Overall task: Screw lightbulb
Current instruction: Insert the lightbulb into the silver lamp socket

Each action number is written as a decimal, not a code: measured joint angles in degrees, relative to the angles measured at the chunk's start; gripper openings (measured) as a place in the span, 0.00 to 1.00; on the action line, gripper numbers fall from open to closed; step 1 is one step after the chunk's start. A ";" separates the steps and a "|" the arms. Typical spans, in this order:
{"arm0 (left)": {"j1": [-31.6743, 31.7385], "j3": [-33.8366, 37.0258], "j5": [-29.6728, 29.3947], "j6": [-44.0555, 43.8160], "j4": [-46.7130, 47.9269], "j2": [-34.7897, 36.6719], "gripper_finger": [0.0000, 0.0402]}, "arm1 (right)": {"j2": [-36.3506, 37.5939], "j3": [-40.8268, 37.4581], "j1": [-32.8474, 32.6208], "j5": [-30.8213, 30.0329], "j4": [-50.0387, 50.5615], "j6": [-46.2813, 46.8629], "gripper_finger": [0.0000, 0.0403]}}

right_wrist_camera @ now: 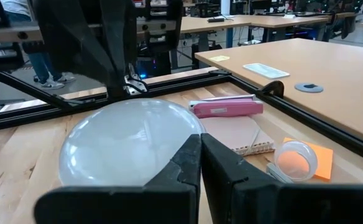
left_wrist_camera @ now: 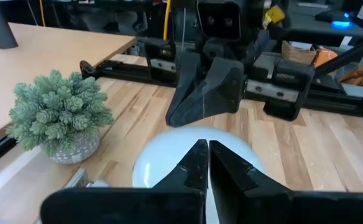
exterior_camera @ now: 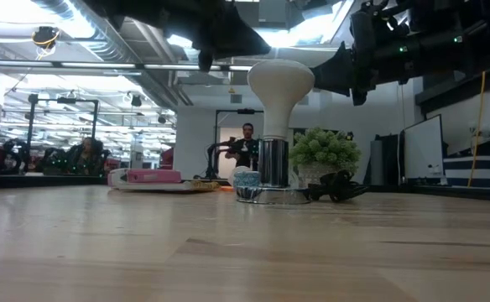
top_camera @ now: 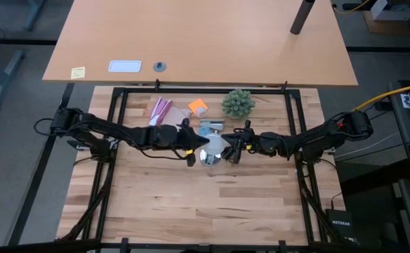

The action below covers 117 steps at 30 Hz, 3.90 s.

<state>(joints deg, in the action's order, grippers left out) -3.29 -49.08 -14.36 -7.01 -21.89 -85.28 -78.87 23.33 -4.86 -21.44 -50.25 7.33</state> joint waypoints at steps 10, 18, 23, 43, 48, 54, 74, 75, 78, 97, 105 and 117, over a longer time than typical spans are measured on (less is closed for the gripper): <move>-3.95 -0.11 0.31 -4.64 10.95 6.20 0.01 | -0.02 -0.02 0.00 0.00 -0.05 0.02 0.04; -6.58 -0.11 0.04 -7.46 12.46 3.49 0.01 | -0.02 -0.02 0.00 0.03 -0.10 0.11 0.04; -5.76 -0.11 -2.17 -7.80 12.26 0.89 0.01 | -0.02 -0.02 0.00 1.15 -0.18 0.11 0.04; -3.82 -0.11 -5.06 -8.17 13.81 0.66 0.01 | 0.13 0.02 0.07 3.61 1.32 3.23 0.04; -3.78 -0.11 -5.75 -7.93 14.48 0.66 0.01 | 0.13 0.02 0.07 4.85 1.62 4.70 0.04; -3.65 0.03 -8.05 -7.83 16.44 0.51 0.01 | 0.13 0.02 -0.05 8.66 1.69 4.92 0.04; -1.82 -0.09 -11.14 -8.58 16.33 0.49 0.01 | -0.09 0.04 -0.11 13.93 0.92 4.90 0.04; -1.84 -0.09 -11.46 -8.26 16.35 0.49 0.01 | -0.09 0.02 -0.11 13.86 0.83 4.87 0.04; -1.86 -0.09 -12.52 -7.76 16.41 0.73 0.01 | -0.11 0.00 -0.07 13.48 0.33 4.85 0.04; -3.79 -0.15 -12.59 -13.37 25.08 0.95 0.01 | -0.13 -0.07 0.00 10.53 -0.51 4.42 0.04; -6.00 -0.15 -12.62 -14.64 27.37 0.95 0.01 | -0.11 -0.07 0.00 8.45 -0.66 4.36 0.04; -10.12 -0.15 -14.02 -13.39 25.81 2.48 0.01 | -0.02 -0.05 1.99 1.66 -3.05 0.67 0.04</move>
<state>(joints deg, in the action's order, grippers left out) -13.41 -49.23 -28.39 -20.39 3.92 -82.80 -78.89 23.29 -2.87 -19.78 -53.30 8.00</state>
